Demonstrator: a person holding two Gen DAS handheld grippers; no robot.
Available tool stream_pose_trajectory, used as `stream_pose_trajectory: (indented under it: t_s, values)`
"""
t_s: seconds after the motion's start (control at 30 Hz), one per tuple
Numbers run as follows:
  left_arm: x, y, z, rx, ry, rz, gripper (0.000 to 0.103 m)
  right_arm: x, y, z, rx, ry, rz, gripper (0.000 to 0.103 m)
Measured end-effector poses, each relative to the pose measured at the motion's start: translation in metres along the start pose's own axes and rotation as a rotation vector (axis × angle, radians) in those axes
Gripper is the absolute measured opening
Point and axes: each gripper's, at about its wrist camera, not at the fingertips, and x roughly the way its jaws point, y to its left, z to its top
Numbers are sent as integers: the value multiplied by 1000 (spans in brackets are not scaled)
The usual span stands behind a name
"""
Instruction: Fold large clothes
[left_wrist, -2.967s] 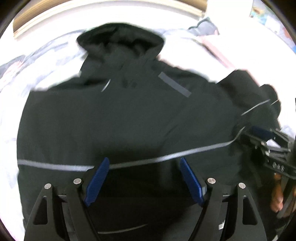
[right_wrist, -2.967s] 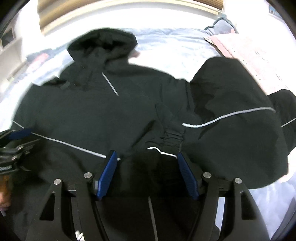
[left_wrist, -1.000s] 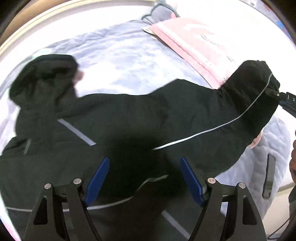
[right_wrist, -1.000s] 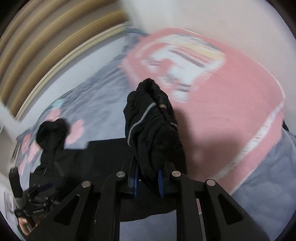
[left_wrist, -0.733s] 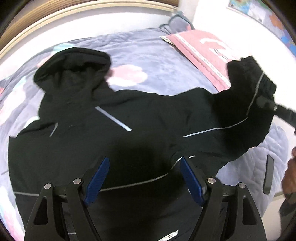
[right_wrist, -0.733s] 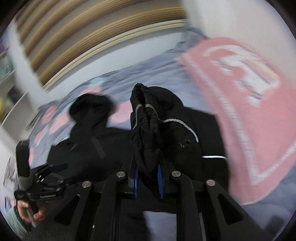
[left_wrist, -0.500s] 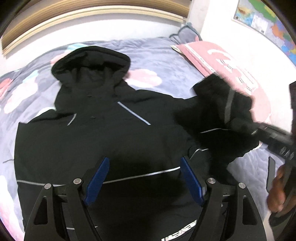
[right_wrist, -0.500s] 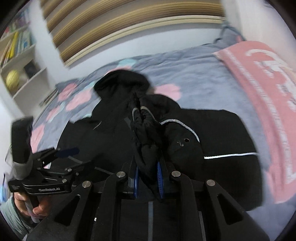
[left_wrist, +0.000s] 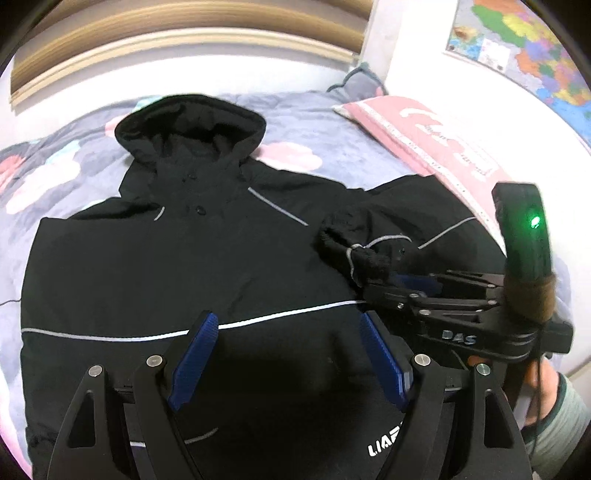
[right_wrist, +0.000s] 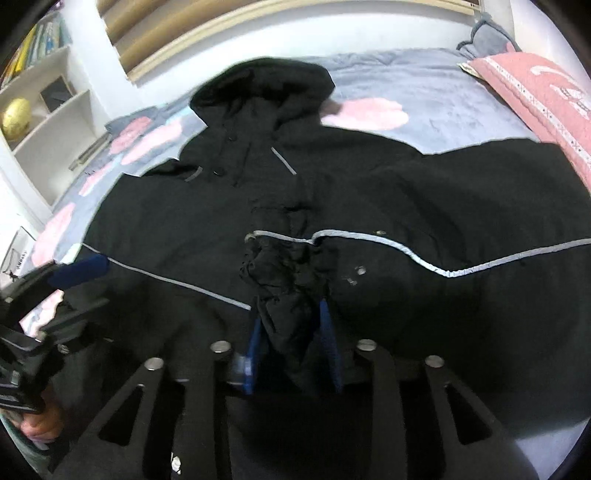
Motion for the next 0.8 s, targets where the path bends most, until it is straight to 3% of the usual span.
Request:
stream_pose_trajectory:
  t_s: [0.13, 0.33, 0.43, 0.63, 0.8]
  values:
    - [-19, -8, -8, -12, -42, -32, 80, -45, 6, -13, 11, -88, -17, 56]
    - [-31, -17, 3, -83, -46, -182, 80, -99, 3, -38, 43, -165, -105, 56]
    - [-9, -22, 15, -139, -1, -226, 80, -109, -11, -49, 93, -161, -117, 56]
    - [47, -29, 31, -214, 71, -206, 80, -118, -31, -55, 131, -159, -127, 56]
    - [85, -31, 33, -274, 131, -232, 80, -130, -43, -53, 114, -175, -175, 56]
